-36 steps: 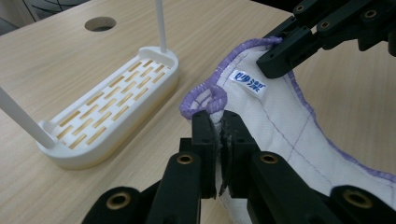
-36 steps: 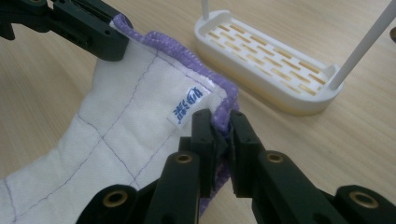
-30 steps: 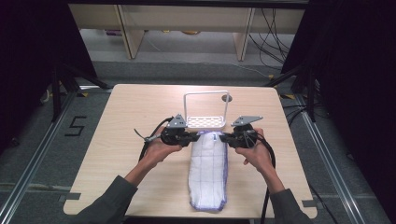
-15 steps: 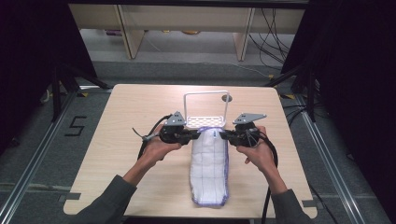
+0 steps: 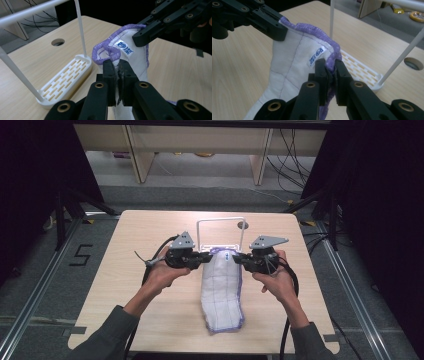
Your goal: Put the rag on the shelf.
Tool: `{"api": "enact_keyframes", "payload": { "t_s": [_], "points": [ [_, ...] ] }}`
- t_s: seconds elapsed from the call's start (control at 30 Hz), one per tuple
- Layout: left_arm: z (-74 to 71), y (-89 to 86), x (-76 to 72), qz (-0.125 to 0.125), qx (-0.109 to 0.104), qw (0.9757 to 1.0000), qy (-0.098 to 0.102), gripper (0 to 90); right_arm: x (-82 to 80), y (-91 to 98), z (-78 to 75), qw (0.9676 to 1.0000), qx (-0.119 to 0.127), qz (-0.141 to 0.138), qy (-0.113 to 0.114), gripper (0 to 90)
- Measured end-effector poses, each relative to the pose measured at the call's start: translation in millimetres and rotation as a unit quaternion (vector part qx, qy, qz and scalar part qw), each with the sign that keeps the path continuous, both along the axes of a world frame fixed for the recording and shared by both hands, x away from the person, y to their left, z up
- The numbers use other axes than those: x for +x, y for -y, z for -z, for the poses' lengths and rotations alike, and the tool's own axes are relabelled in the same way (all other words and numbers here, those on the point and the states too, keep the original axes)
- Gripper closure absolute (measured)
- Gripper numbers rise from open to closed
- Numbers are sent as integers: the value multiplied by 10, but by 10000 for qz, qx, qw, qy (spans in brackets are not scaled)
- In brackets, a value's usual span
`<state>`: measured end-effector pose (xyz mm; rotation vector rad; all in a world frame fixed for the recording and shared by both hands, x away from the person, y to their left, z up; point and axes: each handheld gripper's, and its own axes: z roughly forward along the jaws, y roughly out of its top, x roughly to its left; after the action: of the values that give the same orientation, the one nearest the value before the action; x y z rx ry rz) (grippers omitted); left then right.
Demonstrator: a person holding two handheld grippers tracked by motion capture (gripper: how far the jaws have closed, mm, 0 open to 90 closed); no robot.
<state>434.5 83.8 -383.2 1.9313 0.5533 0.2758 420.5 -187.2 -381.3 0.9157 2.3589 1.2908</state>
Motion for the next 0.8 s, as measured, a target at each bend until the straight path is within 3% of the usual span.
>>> {"api": "enact_keyframes", "payload": {
  "t_s": [0.13, 0.23, 0.4, 0.63, 0.8],
  "points": [
    [-190, -17, -5, 0, -1, 10000, 94, 848, -1, -15, -138, 9996, 47, -60, 288, 837],
    [-282, -23, 9, 0, -7, 10000, 79, 849, 5, -33, -240, 9993, 184, -45, 324, 837],
    [-491, -46, 81, -121, 81, 9996, 238, 849, 87, -54, -385, 9988, 155, -36, 466, 837],
    [-715, -68, 173, -235, 109, 9992, 296, 849, 179, -84, -614, 9976, 123, 4, 681, 838],
    [-883, -88, 256, -352, 5, 9988, 327, 849, 259, -88, -794, 9970, 131, 71, 758, 839]
  ]
}}
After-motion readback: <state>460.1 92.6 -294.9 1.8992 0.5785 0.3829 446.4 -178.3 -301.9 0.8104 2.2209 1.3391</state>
